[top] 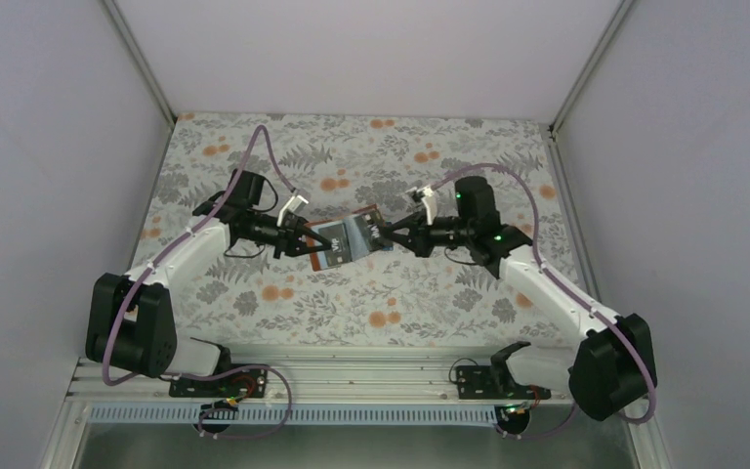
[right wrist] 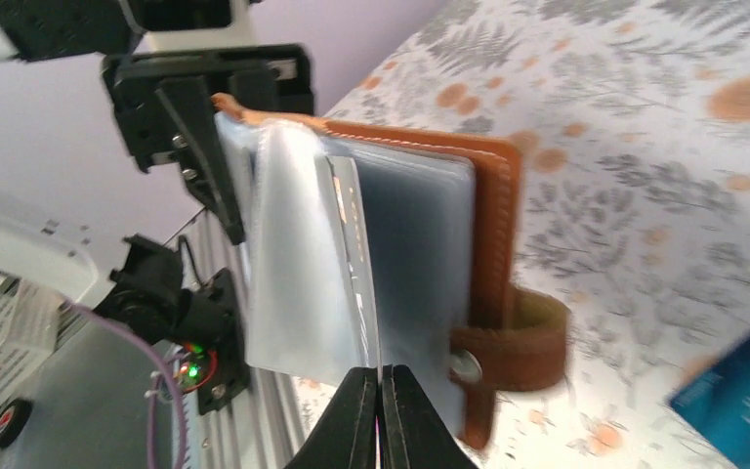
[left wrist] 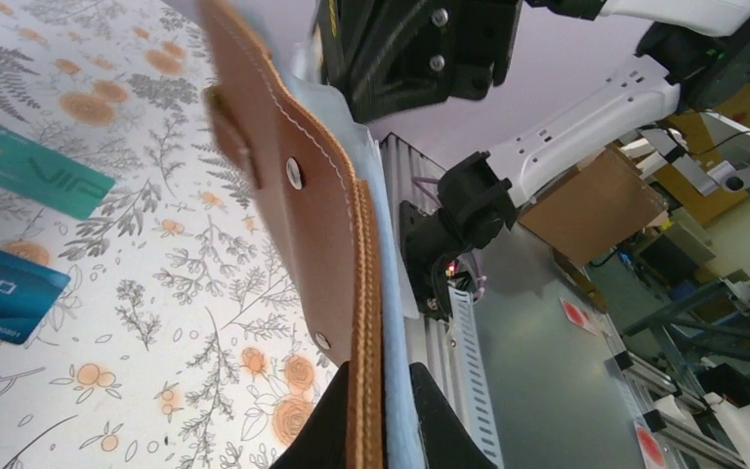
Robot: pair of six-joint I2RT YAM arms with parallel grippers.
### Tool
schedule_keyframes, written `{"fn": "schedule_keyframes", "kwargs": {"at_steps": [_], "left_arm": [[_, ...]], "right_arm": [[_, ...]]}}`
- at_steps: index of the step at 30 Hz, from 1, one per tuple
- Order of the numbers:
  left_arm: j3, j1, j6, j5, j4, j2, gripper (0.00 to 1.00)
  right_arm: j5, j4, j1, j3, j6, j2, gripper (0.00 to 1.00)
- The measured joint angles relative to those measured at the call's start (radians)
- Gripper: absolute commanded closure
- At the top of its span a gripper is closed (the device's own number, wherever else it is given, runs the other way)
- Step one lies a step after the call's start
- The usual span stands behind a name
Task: Take the credit cards out of the card holder
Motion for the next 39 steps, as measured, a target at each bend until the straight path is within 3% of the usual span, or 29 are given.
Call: {"fn": "schedule_keyframes", "kwargs": {"at_steps": [15,24,31,39], "left_arm": [[0.0,0.006,-0.069,-0.09,0.039,0.0,0.98],[0.0,0.01,-0.087,-0.101,0.055,0.0,0.98],[0.0,0.01,-0.094,-0.103,0.067,0.0,0.98],[-0.001,0.01,-0.094,-0.103,0.074,0.0,0.98]], "right_arm": [[0.027,-0.137,-0.235,-0.03,0.069,-0.079,0.96],[-0.026,0.011,-0.172,-0.403,0.354,-0.018,0.96],[-0.005,0.226,-0.123,-0.437,0.515,0.077,0.96],[0.008,0.333,-0.047,-0.444,0.591,0.258,0.96]]}}
